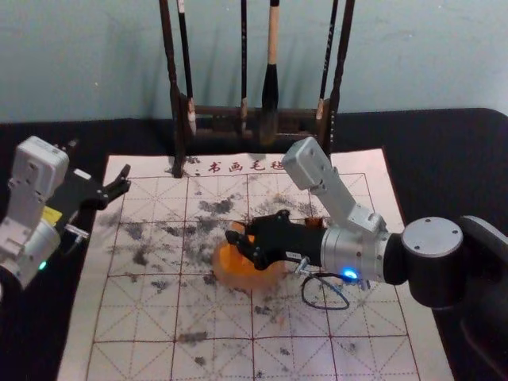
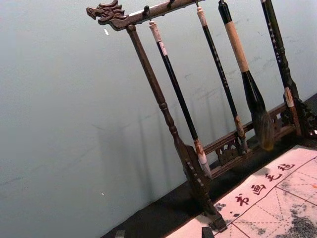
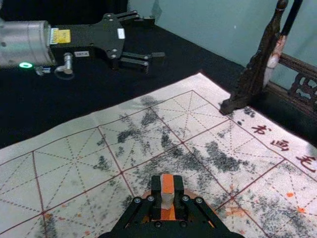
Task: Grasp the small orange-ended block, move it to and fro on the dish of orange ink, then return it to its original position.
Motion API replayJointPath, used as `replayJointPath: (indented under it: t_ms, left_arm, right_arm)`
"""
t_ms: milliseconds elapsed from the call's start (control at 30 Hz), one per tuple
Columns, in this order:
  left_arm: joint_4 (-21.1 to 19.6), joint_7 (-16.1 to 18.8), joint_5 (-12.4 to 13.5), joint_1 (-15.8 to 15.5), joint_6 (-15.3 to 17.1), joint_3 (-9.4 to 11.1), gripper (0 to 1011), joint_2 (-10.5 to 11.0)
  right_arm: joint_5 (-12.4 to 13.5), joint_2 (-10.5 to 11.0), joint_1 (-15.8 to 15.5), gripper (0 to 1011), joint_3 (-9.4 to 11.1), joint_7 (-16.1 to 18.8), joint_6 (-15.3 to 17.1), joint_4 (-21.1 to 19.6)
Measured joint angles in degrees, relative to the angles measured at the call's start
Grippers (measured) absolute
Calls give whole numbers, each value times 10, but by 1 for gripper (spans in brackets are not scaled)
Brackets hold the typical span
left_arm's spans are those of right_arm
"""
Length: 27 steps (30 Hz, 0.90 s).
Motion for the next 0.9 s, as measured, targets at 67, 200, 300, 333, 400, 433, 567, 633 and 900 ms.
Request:
replayJointPath:
  t_ms: [67,200,300,333,400,433,567,633,900]
  left_arm:
    - [0,0,0,0,0,0,1001,0]
    - [0,0,0,0,0,0,1001,0]
    - [0,0,0,0,0,0,1001,0]
    - [0,0,0,0,0,0,1002,0]
    - [0,0,0,0,0,0,1001,0]
    - [0,0,0,0,0,0,1001,0]
    - [0,0,0,0,0,0,1001,0]
    - [0,0,0,0,0,0,1001,0]
    - [0,0,0,0,0,0,1001,0]
  right_arm:
    - [-1,-3,3,108,0,-2,-1,5]
    - [-3,-6,6,108,4,-6,-2,12]
    - [-4,-6,6,108,7,-8,-2,14]
    - [-4,-6,6,108,10,-9,-2,14]
    - [-4,-5,5,108,13,-11,-2,13]
    - [-4,-4,5,109,14,-11,-2,12]
    - [-4,-1,2,108,18,-13,-1,8]
    - [-3,0,0,108,19,-14,-1,6]
    - [-4,2,-5,108,24,-16,2,1]
